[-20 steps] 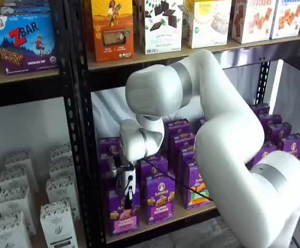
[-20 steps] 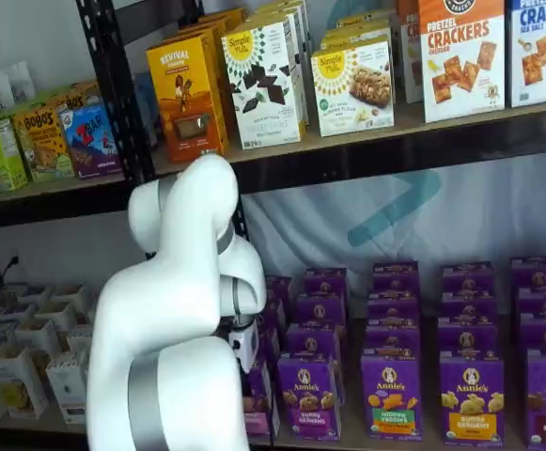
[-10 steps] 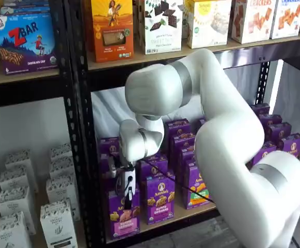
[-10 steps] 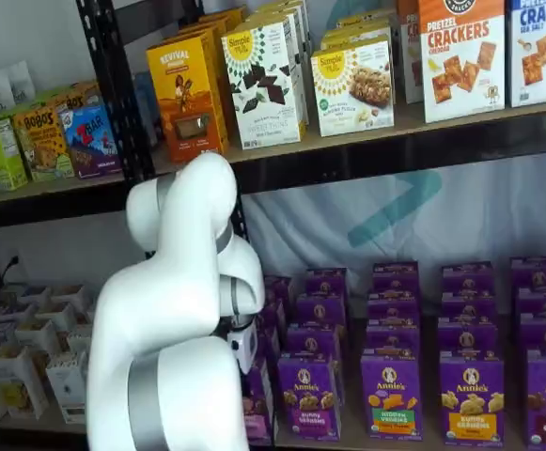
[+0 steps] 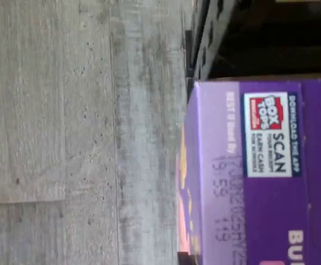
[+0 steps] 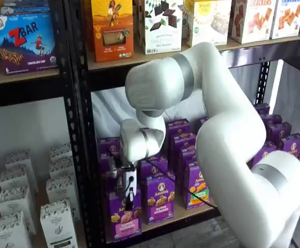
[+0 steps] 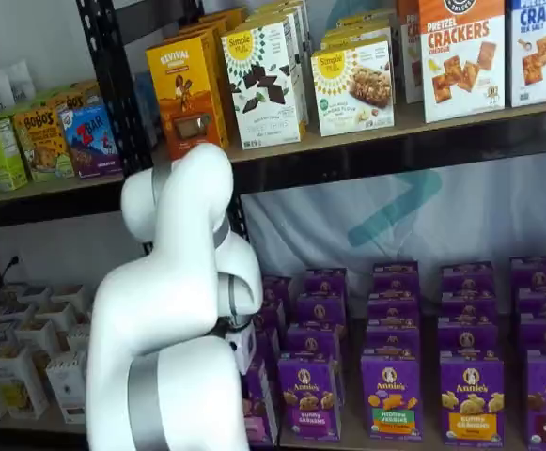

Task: Pick up the purple box with a pink patch in the middle, on the bottom shelf, the first box from the left

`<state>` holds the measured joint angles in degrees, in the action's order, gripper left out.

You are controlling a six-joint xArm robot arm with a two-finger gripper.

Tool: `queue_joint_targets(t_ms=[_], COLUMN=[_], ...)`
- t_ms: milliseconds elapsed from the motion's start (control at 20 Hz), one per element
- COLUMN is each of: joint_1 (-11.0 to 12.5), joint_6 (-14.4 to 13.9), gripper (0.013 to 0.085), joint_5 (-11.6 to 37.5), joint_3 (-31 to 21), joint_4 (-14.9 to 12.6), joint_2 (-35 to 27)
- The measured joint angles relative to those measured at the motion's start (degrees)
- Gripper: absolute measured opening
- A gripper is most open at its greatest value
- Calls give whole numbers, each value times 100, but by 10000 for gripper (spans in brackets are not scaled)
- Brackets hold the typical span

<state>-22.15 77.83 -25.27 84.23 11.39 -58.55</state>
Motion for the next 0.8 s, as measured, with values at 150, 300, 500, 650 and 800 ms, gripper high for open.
queue_joint_targets(t_ms=[150, 300, 500, 650, 800], joint_1=[-10, -24, -60, -126, -190], joint_6=[85, 139, 81, 109, 181], gripper=[330, 330, 330, 330, 330], joint_5=[63, 178, 242, 352, 512], joint_3=[-162, -393, -783, -1269, -1823], joint_4=[98, 163, 127, 212, 342], joint_2=[104, 253, 537, 881, 1287])
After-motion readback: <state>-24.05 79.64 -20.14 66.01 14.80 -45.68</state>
